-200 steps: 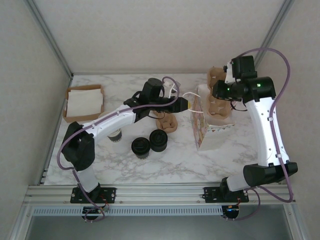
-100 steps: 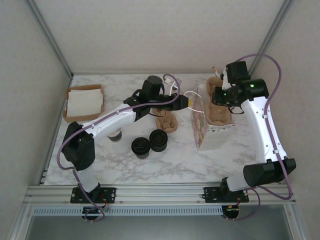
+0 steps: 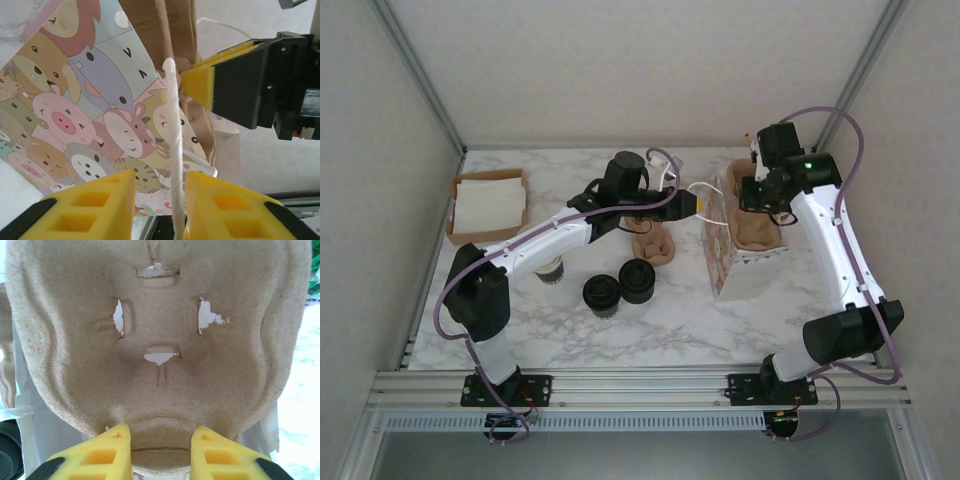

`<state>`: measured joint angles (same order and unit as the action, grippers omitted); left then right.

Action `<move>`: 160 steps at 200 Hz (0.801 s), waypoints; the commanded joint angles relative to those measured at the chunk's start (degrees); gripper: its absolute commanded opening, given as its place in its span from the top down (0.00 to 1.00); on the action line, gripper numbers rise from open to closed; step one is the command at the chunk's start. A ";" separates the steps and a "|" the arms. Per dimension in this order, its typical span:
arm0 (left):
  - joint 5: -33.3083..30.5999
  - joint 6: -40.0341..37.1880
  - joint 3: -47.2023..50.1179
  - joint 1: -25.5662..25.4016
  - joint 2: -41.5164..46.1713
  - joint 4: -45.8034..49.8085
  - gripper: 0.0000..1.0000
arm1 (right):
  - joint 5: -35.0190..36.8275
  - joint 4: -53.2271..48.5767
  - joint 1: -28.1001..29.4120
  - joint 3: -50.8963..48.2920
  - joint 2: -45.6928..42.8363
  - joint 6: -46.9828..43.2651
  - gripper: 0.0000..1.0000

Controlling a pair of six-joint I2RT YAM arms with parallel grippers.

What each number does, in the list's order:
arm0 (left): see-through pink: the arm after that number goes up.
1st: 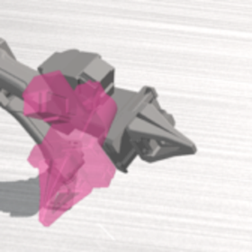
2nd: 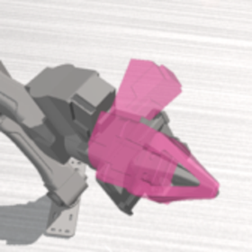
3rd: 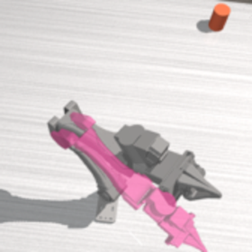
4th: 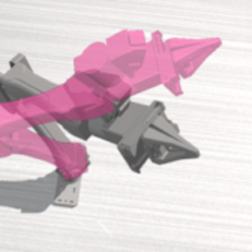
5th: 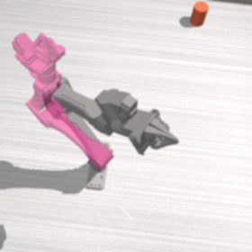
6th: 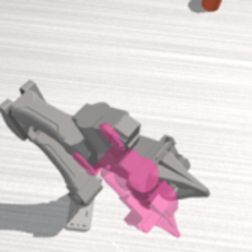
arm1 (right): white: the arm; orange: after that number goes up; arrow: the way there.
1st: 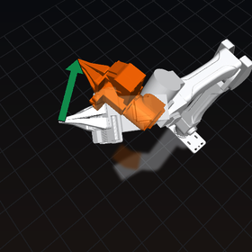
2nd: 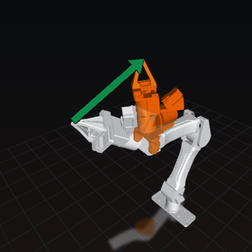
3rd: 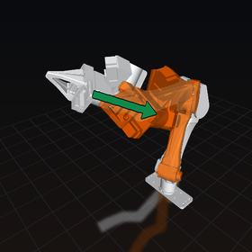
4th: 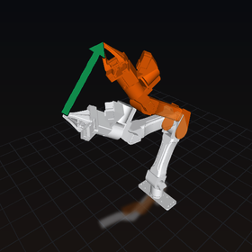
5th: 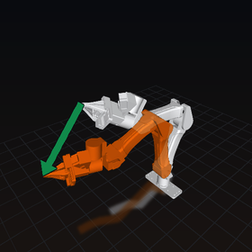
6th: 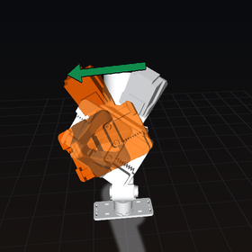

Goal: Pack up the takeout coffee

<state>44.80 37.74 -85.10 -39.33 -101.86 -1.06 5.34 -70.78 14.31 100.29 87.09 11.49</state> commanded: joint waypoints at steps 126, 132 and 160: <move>-0.95 1.09 -0.23 0.03 0.50 -1.48 0.69 | 2.64 0.22 3.09 -2.19 -3.50 0.10 0.78; -1.02 1.11 -0.24 0.05 0.59 -1.43 0.69 | 2.85 0.39 3.10 -2.28 -3.90 0.20 0.78; -1.14 1.28 -0.15 -0.04 0.69 -1.49 0.69 | 3.55 0.42 3.14 -2.02 -5.02 0.09 0.78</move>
<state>44.12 38.41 -85.08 -39.33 -101.86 -1.08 7.92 -70.08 16.93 98.02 83.90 11.53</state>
